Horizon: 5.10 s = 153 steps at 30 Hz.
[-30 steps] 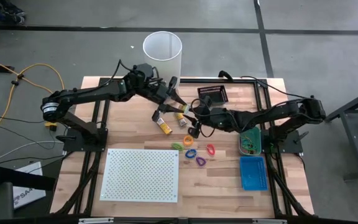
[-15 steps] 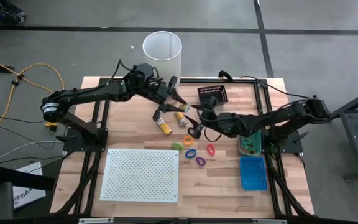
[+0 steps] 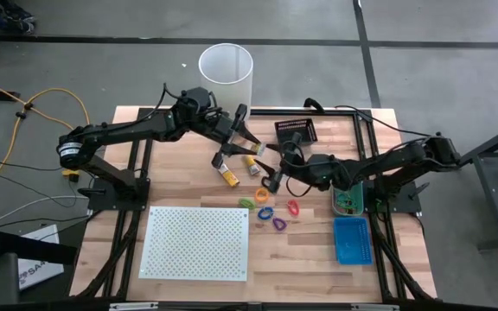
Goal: Pick & Place Office Desk Supplies
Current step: Put the middle yellow crayon box into the black bin
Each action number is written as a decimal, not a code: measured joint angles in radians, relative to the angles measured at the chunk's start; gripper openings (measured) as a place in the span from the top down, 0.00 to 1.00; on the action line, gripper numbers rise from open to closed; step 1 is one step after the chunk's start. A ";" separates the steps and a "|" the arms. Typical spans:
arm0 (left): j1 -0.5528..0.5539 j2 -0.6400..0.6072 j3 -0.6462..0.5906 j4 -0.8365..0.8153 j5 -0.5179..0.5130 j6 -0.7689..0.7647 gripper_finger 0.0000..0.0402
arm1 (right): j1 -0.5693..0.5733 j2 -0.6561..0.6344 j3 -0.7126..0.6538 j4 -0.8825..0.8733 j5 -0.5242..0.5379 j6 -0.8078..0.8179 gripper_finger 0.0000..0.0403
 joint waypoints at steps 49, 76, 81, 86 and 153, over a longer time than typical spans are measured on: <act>-0.041 0.000 0.000 0.064 0.000 -0.018 0.68 | -0.042 0.000 0.000 0.174 -0.215 -0.057 0.64; -0.041 0.000 0.000 0.062 0.030 -0.026 0.52 | -0.042 0.001 0.000 0.173 -0.216 -0.057 0.66; -0.031 0.000 0.000 0.062 0.031 -0.028 0.51 | -0.035 0.001 0.000 0.148 -0.206 -0.056 0.66; -0.001 0.000 0.000 0.063 0.033 -0.062 0.51 | -0.013 0.001 0.001 0.089 -0.137 -0.056 0.66; 0.061 0.000 0.000 0.058 0.109 -0.104 0.50 | -0.716 0.131 0.000 -0.757 -0.418 0.446 0.66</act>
